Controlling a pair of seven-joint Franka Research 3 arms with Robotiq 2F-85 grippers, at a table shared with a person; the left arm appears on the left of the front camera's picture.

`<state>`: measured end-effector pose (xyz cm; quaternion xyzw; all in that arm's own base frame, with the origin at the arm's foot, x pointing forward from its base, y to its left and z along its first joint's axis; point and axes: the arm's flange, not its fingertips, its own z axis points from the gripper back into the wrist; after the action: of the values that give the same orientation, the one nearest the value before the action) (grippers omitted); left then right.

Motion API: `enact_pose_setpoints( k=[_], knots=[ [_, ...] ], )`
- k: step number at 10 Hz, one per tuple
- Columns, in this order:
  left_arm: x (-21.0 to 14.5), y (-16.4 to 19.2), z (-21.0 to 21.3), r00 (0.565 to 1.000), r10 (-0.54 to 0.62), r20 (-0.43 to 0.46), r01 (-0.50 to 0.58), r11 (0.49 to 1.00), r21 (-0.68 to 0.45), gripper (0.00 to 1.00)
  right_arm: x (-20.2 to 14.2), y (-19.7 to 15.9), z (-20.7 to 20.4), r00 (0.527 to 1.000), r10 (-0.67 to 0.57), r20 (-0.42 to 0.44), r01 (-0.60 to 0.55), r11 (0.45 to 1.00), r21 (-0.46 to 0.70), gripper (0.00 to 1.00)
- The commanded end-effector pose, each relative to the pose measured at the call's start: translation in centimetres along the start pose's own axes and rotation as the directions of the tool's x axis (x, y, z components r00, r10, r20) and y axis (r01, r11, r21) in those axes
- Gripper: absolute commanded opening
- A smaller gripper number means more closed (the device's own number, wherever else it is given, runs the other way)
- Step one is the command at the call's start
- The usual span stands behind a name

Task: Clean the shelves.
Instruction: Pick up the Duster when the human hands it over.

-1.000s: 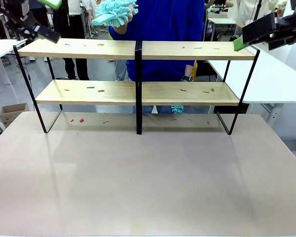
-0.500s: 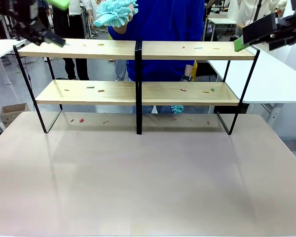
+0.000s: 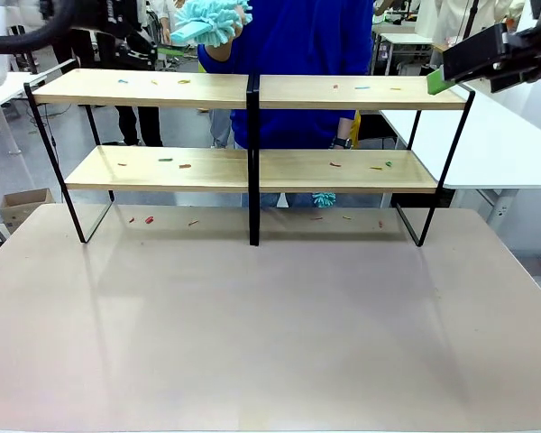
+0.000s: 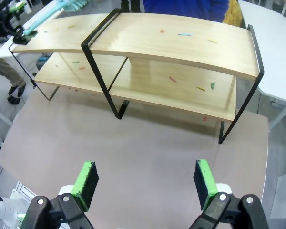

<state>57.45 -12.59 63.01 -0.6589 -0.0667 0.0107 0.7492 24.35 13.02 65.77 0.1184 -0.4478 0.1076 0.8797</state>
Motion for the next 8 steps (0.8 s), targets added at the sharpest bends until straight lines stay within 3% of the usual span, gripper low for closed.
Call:
enact_pose_setpoints(
  k=[1, 8],
  knots=[
    [0.8, -0.8, -1.1, 0.998, 0.019, 0.061, -0.019, 1.000, 0.002, 1.00, 0.1, 0.0, 0.0, 1.000, -0.004, 0.002, 0.004, 1.000, 0.005, 1.00],
    [1.5, 1.3, -1.2, 0.995, 0.032, 0.091, -0.035, 0.999, 0.024, 1.00, 0.1, 0.0, 0.0, 1.000, -0.004, 0.002, 0.004, 1.000, 0.005, 1.00]
  ],
)
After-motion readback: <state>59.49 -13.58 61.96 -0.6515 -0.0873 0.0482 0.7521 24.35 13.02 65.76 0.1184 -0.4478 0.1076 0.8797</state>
